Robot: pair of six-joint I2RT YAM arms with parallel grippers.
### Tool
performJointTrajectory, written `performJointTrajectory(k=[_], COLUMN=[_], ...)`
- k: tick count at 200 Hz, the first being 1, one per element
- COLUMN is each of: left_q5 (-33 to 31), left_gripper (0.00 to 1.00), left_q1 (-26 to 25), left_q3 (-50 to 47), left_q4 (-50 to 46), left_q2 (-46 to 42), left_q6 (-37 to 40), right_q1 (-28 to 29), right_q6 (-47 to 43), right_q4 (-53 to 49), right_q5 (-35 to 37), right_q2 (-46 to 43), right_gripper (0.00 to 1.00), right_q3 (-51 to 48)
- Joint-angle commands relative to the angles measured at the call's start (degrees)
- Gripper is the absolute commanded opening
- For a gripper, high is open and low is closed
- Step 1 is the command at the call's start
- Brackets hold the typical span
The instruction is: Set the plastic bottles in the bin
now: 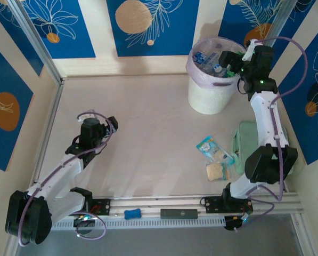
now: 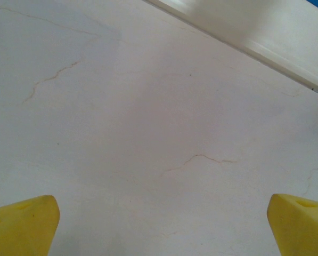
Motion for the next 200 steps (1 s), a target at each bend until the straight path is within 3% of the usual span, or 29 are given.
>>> performJointTrajectory(k=[1,54,114,151,200], left_q5=[-1.36,-1.96,-4.69,-7.04,-13.32], left_gripper=[1.00,1.00,1.00,1.00,1.00], left_q1=[0.86,1.27,1.89,2.55,3.78], left_q3=[-1.09,-2.27,-3.50,-4.08,-5.14], left_q4=[-1.52,-2.33,-2.79,-0.49,7.60], left_q2=[-1.65,-3.77,-5.95,-4.84,-0.57], left_q6=[0.48,0.51,1.91,3.60,10.81], right_q1=[-0.42,-1.95,-1.51,0.26,3.06], right_q6=[0.85,2.23,1.16,-1.11,-2.36], right_q4=[-1.24,-9.17,-7.53,-5.86,-1.63], right_q5=[-4.89,-7.30,-7.01,-5.78,-3.06], right_q2=[2.73,13.32,6.75,-4.30,-21.50], right_gripper=[0.99,0.99,0.99,0.99,0.99], right_q3=[5.25,17.47,16.35,5.70,-19.46])
